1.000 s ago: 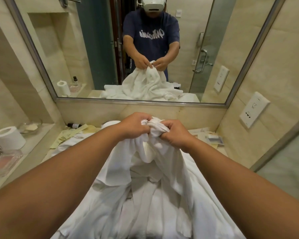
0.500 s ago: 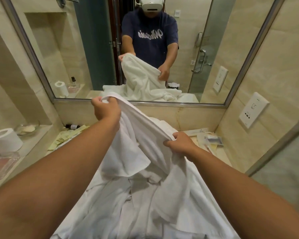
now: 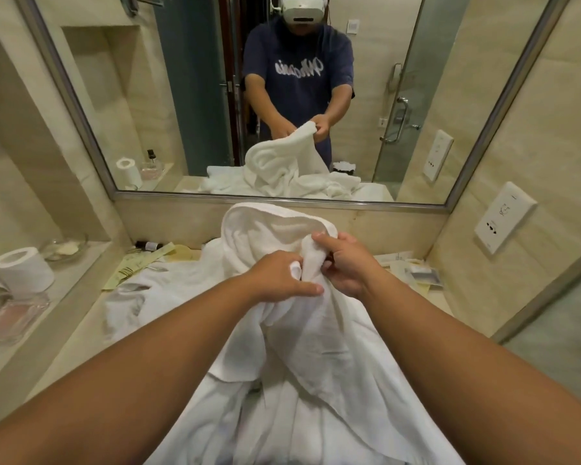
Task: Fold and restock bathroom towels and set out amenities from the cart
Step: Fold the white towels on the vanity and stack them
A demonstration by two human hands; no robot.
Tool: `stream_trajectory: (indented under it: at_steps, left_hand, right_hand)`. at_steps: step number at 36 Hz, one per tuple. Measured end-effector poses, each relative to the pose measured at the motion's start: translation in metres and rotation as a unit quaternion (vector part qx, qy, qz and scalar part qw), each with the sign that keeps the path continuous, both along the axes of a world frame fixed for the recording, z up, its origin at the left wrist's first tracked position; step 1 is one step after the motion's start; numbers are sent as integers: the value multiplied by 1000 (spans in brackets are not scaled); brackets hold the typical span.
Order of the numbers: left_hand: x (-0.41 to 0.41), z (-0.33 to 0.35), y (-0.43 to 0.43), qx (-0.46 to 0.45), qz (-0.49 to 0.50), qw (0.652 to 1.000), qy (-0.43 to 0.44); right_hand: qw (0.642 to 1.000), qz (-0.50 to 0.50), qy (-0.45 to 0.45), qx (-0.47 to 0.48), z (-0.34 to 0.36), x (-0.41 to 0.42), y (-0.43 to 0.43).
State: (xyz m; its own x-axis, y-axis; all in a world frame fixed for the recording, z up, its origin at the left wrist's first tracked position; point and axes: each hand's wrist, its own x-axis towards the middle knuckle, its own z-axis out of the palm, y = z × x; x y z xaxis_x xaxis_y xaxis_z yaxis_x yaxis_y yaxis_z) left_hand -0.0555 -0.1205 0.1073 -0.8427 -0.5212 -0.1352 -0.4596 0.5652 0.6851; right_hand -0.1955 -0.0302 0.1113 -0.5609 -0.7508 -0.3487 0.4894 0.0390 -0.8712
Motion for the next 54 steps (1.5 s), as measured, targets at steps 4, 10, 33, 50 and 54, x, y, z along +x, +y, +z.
stream_trajectory:
  at_steps: [4,10,33,50,54]
  left_hand:
    - [-1,0,3,6,27,1000,5]
    - [2,8,-1,68,2,998,-17]
    - [-9,38,-14,158,204,950,176]
    - [-14,48,-13,237,208,933,173]
    - [-13,55,-9,244,187,937,166]
  right_hand:
    - [999,-29,-6,-16,3,2,0]
    - [996,-89,-5,-31,7,3,2]
    - [923,106,345,133,-19,17,22]
    - [911,-45,395,112,-10,15,24]
    - [912,78,395,81,-10,26,25]
